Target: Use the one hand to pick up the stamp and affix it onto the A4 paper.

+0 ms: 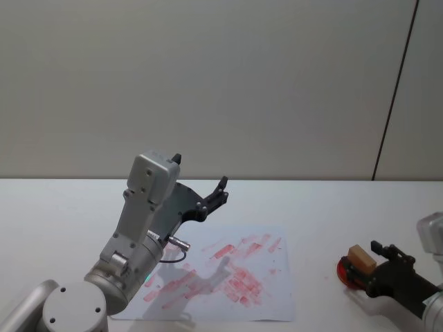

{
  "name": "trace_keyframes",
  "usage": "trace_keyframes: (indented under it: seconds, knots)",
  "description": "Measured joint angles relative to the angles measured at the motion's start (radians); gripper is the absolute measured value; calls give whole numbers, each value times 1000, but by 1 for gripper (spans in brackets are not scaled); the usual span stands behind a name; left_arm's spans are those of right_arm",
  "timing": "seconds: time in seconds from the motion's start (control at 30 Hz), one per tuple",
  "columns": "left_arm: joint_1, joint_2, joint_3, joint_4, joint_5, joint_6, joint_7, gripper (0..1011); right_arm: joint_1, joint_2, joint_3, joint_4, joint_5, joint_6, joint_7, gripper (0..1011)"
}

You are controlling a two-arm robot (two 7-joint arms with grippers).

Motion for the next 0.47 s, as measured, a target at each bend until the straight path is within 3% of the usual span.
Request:
trace_keyframes:
  seconds: [0.27,0.37,0.47]
  knots:
    - [0,0,0,0,0,0,0,1003,-12,4,5,-41,27,-38,0,938]
    - [0,0,0,0,0,0,0,1003,-17,5,6,-54,34,-47,-2,1001]
    - [0,0,0,0,0,0,0,1003,-20,6,7,-66,40,-54,-4,1001]
